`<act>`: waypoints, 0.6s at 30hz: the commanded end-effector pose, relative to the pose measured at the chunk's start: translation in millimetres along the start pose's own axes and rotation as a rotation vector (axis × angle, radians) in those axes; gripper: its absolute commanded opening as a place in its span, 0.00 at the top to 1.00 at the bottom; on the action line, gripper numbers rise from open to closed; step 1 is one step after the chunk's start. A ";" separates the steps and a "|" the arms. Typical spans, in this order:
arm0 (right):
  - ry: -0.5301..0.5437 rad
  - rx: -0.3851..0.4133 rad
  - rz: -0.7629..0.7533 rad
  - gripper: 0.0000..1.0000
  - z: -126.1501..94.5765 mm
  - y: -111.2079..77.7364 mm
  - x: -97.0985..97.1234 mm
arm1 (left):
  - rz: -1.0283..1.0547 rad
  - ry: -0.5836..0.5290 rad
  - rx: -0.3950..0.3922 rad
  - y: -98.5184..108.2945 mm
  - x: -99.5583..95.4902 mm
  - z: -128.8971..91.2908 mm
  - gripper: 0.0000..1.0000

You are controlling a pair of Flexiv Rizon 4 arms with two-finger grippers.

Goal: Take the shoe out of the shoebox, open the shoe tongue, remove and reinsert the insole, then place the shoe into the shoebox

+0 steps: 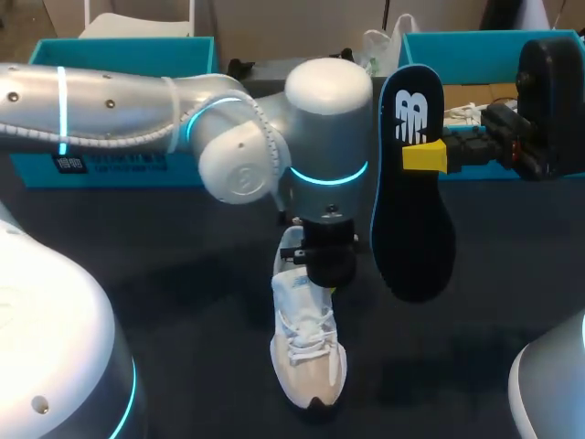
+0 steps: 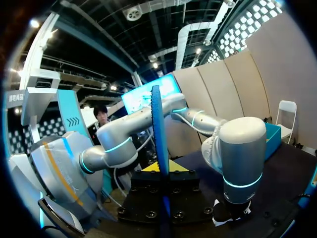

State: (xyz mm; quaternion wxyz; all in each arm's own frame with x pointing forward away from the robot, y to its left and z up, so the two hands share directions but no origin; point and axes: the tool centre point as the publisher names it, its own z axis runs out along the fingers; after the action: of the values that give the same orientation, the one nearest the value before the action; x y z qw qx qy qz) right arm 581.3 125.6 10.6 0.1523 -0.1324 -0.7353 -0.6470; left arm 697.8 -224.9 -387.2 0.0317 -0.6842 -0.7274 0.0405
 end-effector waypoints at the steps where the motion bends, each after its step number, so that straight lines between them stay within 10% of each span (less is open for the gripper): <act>1: 0.000 0.001 0.001 1.00 2.4 0.7 -1.3 | -0.001 0.016 -0.014 0.8 -9.5 7.9 1.00; 3: 0.000 0.001 0.001 1.00 2.4 0.7 -1.3 | 0.001 0.016 -0.016 1.6 -10.9 9.7 0.98; 7: 0.000 0.001 0.001 1.00 2.4 0.7 -1.3 | 0.004 0.004 -0.022 2.6 -11.5 9.1 0.54; 10: 0.000 0.001 0.001 1.00 2.4 0.7 -1.3 | 0.003 -0.025 -0.035 2.8 -7.7 1.1 0.00; 18: 0.000 0.001 0.001 1.00 2.4 0.7 -1.3 | -0.013 -0.189 -0.101 5.0 16.1 -54.0 0.00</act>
State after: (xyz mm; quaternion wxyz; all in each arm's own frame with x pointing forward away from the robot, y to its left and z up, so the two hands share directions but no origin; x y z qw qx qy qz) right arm 581.3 125.6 10.6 0.1523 -0.1324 -0.7353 -0.6470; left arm 713.6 -244.8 -367.0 -0.0276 -0.6777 -0.7334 0.0447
